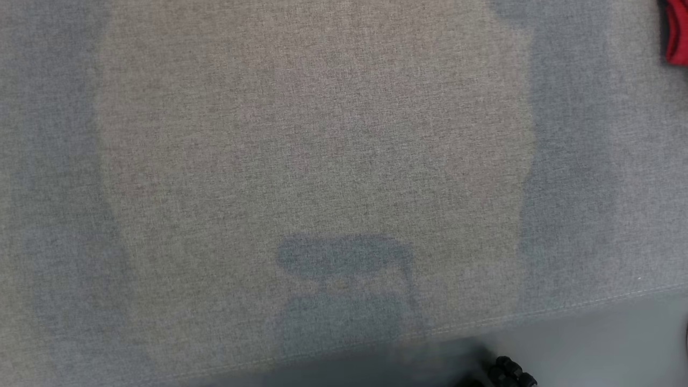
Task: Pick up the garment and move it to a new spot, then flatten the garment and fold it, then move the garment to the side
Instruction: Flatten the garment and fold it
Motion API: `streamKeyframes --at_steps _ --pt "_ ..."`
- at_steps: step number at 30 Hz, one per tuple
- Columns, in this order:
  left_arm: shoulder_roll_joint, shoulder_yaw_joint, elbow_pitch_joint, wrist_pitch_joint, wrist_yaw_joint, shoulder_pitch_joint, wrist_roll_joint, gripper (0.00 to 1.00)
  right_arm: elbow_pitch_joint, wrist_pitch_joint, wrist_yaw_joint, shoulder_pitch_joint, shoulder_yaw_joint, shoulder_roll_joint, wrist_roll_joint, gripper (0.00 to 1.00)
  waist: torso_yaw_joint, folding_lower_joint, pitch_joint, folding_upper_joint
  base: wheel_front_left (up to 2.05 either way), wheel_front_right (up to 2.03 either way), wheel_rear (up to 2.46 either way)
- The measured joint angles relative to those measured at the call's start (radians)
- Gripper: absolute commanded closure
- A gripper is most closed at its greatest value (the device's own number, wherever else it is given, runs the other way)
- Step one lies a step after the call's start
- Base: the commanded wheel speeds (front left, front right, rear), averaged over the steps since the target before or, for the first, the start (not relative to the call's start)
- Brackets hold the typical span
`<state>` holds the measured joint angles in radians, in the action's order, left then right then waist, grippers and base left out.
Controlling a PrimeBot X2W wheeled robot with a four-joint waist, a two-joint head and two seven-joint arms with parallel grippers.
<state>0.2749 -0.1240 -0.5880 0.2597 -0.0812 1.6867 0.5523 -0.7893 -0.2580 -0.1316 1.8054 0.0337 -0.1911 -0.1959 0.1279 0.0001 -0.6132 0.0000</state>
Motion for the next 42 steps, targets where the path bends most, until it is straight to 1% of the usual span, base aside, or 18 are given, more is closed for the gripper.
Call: streamKeyframes --at_steps 3,5,8,12,15,18,19,21,23,26,28,30,34,37,42 --pt "-0.001 0.033 0.043 0.003 -0.009 -0.003 -0.013 1.0 0.086 -0.004 0.0 0.004 0.042 0.021 -0.048 1.0 0.0 0.0 -0.006 0.0 0.0 0.0 0.0" --pt "-0.005 0.047 0.062 0.003 -0.017 -0.021 -0.021 1.0 0.138 -0.004 0.0 0.0 0.041 0.031 -0.069 1.0 0.0 0.0 -0.013 0.0 0.0 0.0 0.0" --pt "-0.017 0.058 0.063 0.003 -0.026 -0.07 -0.029 1.0 0.161 -0.004 0.0 -0.033 0.016 0.036 -0.084 1.0 -0.001 0.0 -0.019 0.0 0.0 0.0 0.0" --pt "-0.018 0.046 0.059 0.003 -0.038 -0.136 -0.044 1.0 0.141 -0.004 0.0 -0.097 -0.056 0.016 -0.085 1.0 -0.001 0.0 -0.016 0.0 0.0 0.0 0.0" --pt "-0.01 -0.005 0.044 0.003 -0.043 -0.221 -0.055 1.0 0.106 -0.004 0.0 -0.176 -0.132 -0.004 -0.05 1.0 -0.005 0.0 0.001 0.0 0.0 0.0 0.0" --pt "0.02 -0.046 0.038 0.003 -0.046 -0.304 -0.078 1.0 0.086 0.005 0.0 -0.255 -0.216 -0.031 0.015 1.0 -0.011 -0.0001 0.027 -0.0001 0.0 0.0 0.0" --pt "0.029 -0.055 0.037 0.001 -0.046 -0.332 -0.079 1.0 0.087 0.007 0.0 -0.28 -0.25 -0.041 0.039 1.0 -0.012 -0.0001 0.037 0.0 0.0 0.0 0.0" --pt "0.035 -0.069 0.039 -0.016 -0.046 -0.388 -0.078 1.0 0.102 0.037 0.0 -0.325 -0.31 -0.064 0.086 1.0 -0.015 -0.0001 0.057 0.0 0.0 0.0 0.0" --pt "0.053 -0.09 0.047 -0.03 -0.046 -0.448 -0.092 1.0 0.125 0.077 0.0 -0.377 -0.359 -0.093 0.144 1.0 -0.017 -0.0001 0.079 0.0 0.0 0.0 0.0" --pt "0.066 -0.102 0.056 -0.07 -0.024 -0.556 -0.1 1.0 0.175 0.153 0.0 -0.475 -0.437 -0.134 0.23 1.0 -0.021 -0.0001 0.115 0.0 0.0 0.0 0.0" --pt "0.063 -0.109 0.057 -0.109 -0.01 -0.65 -0.087 1.0 0.219 0.201 0.0 -0.555 -0.502 -0.164 0.286 1.0 -0.024 -0.0002 0.142 0.0 0.0 0.0 0.0" --pt "0.061 -0.115 0.069 -0.139 0.012 -0.747 -0.077 1.0 0.263 0.242 0.0 -0.632 -0.537 -0.2 0.328 1.0 -0.027 -0.0001 0.174 0.0 0.0 0.0 0.0" --pt "0.052 -0.125 0.117 -0.21 0.058 -0.909 -0.055 1.0 0.349 0.319 0.0 -0.768 -0.559 -0.25 0.402 1.0 -0.033 -0.0002 0.242 0.0 0.0 0.0 0.0" --pt "0.014 -0.145 0.16 -0.264 0.076 -1.038 -0.021 1.0 0.41 0.371 0.0 -0.874 -0.56 -0.272 0.448 1.0 -0.039 -0.0002 0.294 0.0 0.0 0.0 0.0" --pt "0.005 -0.186 0.225 -0.285 0.12 -1.188 -0.038 1.0 0.492 0.446 0.0 -1.024 -0.565 -0.306 0.49 1.0 -0.052 -0.0002 0.374 0.0 0.0 0.0 0.0"
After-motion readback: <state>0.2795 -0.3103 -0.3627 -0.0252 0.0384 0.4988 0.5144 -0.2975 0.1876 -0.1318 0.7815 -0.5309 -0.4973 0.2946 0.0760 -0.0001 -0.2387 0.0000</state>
